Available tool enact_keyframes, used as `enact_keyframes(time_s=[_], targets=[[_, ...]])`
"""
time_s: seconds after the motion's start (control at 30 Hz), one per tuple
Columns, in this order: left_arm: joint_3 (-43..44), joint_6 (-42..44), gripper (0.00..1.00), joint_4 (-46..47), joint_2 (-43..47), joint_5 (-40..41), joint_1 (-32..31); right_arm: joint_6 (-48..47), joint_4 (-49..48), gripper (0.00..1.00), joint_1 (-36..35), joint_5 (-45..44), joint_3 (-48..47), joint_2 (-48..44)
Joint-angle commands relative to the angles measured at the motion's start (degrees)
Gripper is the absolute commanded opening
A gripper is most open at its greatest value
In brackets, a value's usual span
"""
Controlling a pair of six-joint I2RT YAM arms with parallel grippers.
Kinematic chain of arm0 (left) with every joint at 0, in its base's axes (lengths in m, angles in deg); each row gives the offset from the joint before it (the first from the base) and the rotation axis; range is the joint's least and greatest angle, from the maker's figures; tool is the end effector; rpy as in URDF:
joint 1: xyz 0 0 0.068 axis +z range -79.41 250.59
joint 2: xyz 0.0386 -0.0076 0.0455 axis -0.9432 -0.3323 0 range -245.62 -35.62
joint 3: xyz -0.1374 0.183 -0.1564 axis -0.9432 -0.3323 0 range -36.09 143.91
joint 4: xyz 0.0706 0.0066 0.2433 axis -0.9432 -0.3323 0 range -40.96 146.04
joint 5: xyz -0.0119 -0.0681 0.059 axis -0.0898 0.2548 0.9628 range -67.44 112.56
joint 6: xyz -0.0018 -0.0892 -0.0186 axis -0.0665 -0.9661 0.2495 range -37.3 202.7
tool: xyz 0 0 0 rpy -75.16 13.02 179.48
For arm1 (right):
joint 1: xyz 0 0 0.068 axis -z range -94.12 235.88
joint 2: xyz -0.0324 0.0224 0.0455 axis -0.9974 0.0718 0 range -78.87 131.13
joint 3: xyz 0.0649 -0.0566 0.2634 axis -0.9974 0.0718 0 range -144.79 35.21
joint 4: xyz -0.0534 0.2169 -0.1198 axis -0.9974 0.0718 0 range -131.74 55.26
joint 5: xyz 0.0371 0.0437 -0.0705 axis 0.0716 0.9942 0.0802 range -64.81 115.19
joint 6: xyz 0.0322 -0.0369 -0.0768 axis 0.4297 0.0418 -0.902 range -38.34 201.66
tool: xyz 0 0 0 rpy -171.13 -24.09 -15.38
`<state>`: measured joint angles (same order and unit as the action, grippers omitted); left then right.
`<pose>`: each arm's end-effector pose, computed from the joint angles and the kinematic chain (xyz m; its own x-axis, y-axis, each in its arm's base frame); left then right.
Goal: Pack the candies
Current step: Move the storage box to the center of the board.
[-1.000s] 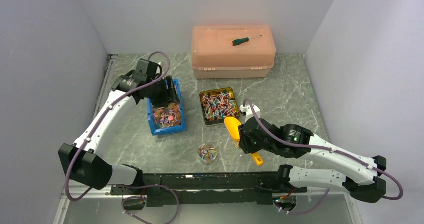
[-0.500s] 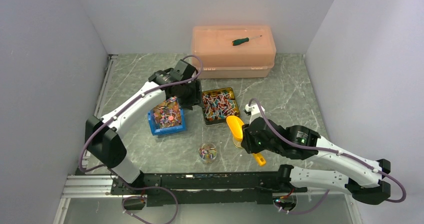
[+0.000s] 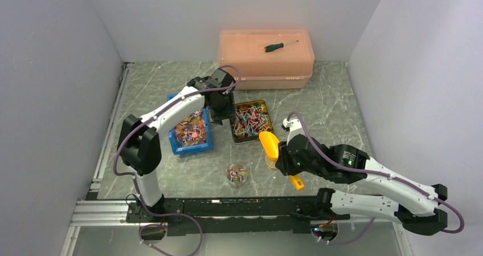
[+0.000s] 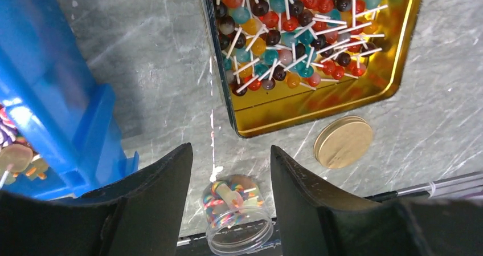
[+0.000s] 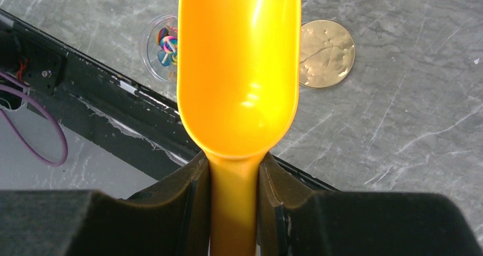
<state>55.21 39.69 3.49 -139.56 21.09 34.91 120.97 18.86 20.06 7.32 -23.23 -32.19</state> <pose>0.3187 -0.2314 0.2397 -0.9428 -0.1623 -0.2910 -0.0700 0.9503 -0.3034 0.0862 0.1310 0.3016 -0.7363 -0.1679 -0.6555 -0.4126 0.8792 0.2382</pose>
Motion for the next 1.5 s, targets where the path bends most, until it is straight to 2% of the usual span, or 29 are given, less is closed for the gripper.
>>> enact_keyframes(time_s=[0.0,0.3,0.63,1.03,1.47], targets=[[3.6,-1.0,0.57,0.3,-3.4,1.3,-0.2,1.1,-0.9,0.0,0.2,0.0,-0.3,-1.1],[7.0,-0.1,0.5,0.6,-10.9,1.3,-0.1,1.5,-0.2,0.0,0.2,0.2,-0.3,-1.5],[7.4,1.5,0.38,1.8,-14.3,0.1,1.8,1.8,-0.5,0.0,0.2,0.4,-0.1,-0.8],[3.6,3.9,0.16,4.4,-13.5,-2.5,2.3,1.5,-1.5,0.0,0.2,0.9,-0.4,1.6],[-4.1,4.9,0.0,6.9,-9.3,-4.6,2.2,0.7,-1.0,0.0,0.2,0.7,-0.8,4.2]])
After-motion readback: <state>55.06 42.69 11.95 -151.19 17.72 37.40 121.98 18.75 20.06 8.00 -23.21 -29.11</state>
